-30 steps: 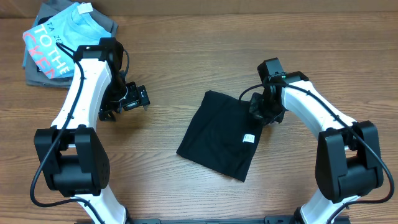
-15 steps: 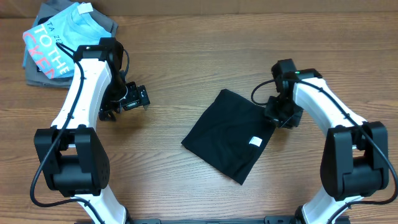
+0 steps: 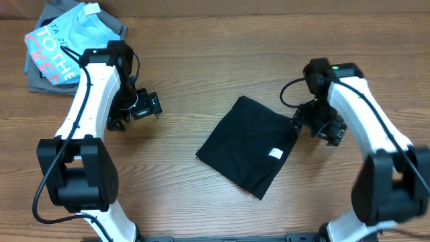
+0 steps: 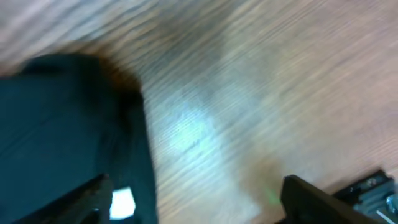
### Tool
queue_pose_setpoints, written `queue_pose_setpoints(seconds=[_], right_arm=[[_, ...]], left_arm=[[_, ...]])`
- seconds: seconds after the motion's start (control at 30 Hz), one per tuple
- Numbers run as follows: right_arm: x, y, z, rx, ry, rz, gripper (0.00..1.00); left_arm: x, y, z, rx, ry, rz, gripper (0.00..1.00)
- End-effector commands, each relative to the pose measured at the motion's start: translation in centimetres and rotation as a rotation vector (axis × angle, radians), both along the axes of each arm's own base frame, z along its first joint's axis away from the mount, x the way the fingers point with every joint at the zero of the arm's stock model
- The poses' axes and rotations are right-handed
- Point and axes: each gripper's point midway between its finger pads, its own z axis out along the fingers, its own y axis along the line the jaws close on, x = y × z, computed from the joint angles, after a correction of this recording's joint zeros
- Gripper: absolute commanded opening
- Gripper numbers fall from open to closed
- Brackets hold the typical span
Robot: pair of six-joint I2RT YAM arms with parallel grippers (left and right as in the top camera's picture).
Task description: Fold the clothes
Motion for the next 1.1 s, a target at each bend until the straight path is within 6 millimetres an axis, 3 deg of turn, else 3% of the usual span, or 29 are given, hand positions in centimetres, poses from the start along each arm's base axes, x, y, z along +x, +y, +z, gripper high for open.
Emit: queue_pose_setpoints(seconds=[0.0,0.17,0.33,0.47,0.77,0.97,1.07], right_arm=[[-0.2,2.2,4.9,0.078,-0.157,0.024,0.96],[-2.8,8.4,5.3,0.283,-0.123,0.197,0.98],[-6.9,12.4,2.0,0.253,-0.026,0.278,0.97],[-8.8,13.5,-0.5,0.225,0.005,0.273,0.98],[-10.4,15.6,-4.4,0.35,0.029,0.27,0.92],[-10.5,15.6,-6.4,0.367,0.011,0.251,0.76],[-10.8,15.0,-6.7,0.339,0.02,0.25,0.53]], left_arm=[[-0.2,-0.3,0.3,-0.009,-0.007,-0.018,1.0],[-0.2,-0.3,0.3,-0.009,-0.008,-0.017,1.0],[-0.2,-0.2,0.3,-0.002,-0.008,-0.019,1.0],[-0.2,-0.2,0.3,-0.002,-0.007,-0.019,1.0],[-0.2,-0.3,0.3,-0.005,-0.007,-0.018,1.0],[-0.2,-0.3,0.3,-0.005,-0.006,-0.018,1.0],[-0.2,-0.3,0.3,-0.005,-0.007,-0.018,1.0]])
